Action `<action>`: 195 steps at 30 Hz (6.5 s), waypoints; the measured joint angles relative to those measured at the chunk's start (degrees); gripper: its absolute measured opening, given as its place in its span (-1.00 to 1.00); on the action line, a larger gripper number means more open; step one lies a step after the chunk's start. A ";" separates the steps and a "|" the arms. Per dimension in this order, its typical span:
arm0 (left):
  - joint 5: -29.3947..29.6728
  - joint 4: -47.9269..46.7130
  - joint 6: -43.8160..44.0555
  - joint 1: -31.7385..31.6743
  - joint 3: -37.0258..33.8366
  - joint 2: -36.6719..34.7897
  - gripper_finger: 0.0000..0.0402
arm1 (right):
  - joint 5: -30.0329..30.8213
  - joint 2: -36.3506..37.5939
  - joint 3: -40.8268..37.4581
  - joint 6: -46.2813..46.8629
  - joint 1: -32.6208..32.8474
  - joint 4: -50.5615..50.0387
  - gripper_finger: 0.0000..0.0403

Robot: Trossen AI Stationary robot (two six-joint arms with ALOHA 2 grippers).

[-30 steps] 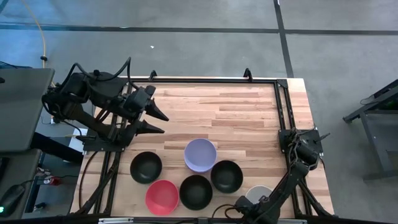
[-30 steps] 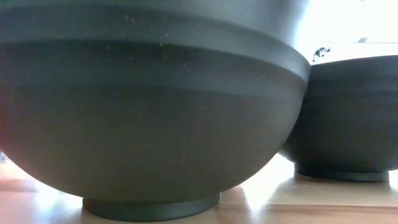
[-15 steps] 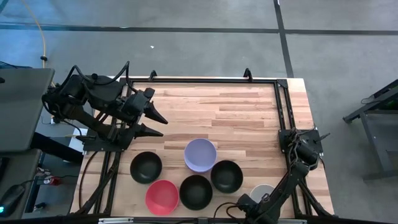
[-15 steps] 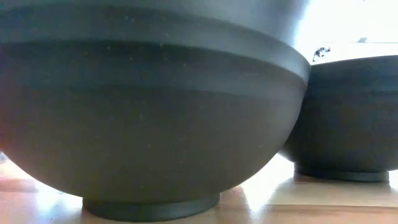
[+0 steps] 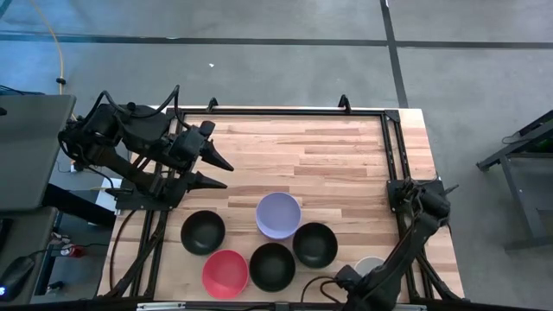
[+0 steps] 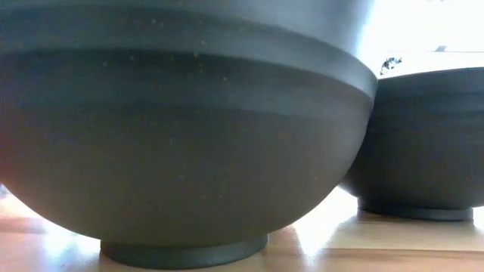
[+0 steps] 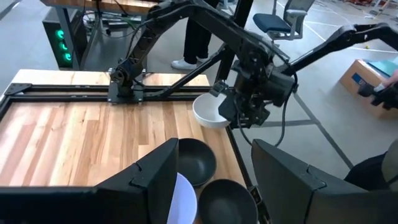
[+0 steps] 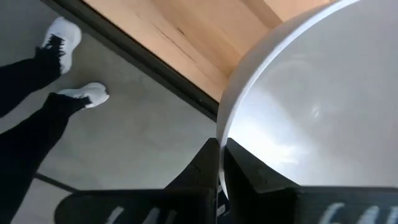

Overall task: Nest bowls inside each other
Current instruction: Stack the white bowl on the light blue bowl, then stack the left black bowl on the white bowl

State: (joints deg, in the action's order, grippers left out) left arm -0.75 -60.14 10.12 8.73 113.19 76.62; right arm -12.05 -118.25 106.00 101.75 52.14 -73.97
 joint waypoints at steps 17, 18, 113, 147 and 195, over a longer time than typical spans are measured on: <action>9.34 -13.81 -2.80 -0.90 0.00 -0.02 -0.05 | -0.46 11.03 0.00 -7.82 -6.40 -10.86 -1.00; 10.21 -14.89 -2.58 -0.90 0.00 -0.02 -0.05 | -0.42 11.48 0.00 -9.05 -7.18 -11.99 -1.00; 23.64 -14.98 22.75 7.27 -23.63 -12.69 -0.05 | 4.90 -8.60 26.10 -75.87 -34.88 -7.66 -1.00; 30.14 -12.00 28.29 16.24 -24.39 -13.05 -0.05 | 7.86 -11.48 28.89 -71.15 -33.53 -10.31 -0.55; 12.84 -0.34 26.67 17.85 -68.80 -9.77 -0.06 | 65.52 7.31 28.92 -37.47 1.71 -15.79 -0.30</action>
State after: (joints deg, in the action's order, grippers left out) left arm 12.08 -60.48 36.79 26.58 44.39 66.85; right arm 53.47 -110.93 134.91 64.28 53.85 -89.76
